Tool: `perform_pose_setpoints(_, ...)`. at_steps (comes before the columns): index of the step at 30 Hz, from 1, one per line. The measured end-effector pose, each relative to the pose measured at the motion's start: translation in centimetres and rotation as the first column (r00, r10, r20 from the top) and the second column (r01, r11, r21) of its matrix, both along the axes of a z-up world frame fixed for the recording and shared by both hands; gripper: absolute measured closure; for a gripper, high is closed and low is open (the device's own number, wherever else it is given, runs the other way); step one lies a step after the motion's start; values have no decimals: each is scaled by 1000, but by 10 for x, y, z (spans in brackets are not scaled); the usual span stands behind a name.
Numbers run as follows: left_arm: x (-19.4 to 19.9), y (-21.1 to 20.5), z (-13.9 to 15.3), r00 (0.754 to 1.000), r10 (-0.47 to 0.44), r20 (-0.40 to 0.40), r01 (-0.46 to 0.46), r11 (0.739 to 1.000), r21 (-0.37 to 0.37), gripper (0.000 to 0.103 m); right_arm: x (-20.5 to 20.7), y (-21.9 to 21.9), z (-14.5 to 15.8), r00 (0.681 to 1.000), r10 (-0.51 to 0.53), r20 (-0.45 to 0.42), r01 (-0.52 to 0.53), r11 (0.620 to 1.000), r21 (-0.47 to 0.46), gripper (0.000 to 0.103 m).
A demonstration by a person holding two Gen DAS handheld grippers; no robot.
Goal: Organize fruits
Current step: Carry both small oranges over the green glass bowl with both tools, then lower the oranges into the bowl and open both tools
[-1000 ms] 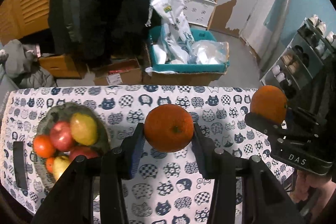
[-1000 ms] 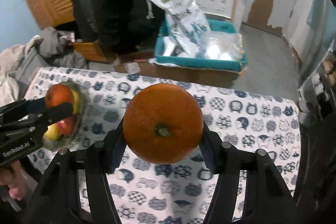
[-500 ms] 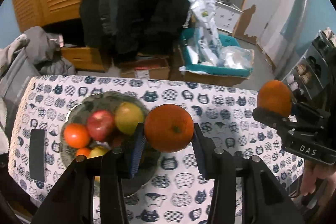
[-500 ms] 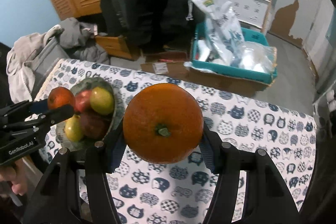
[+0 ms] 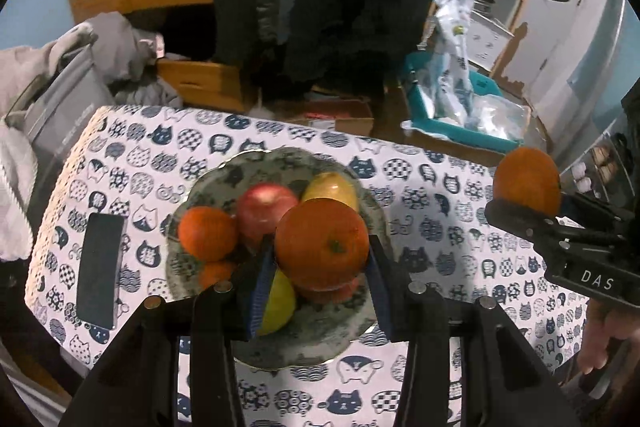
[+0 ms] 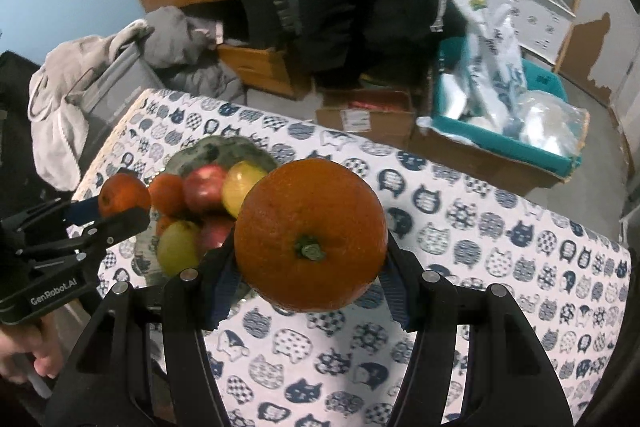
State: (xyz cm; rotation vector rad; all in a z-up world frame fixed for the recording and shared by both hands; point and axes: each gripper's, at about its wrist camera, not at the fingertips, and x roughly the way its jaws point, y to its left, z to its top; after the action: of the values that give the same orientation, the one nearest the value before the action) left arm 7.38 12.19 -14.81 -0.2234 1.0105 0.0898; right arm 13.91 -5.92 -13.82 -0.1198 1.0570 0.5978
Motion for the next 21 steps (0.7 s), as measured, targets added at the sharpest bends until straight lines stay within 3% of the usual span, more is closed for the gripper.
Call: perform_pose_setpoints(21,-11,66,-64,986,90,-142,-98,994,-50,58,1,96,-45,986,123,-108,-126,992,-17,41)
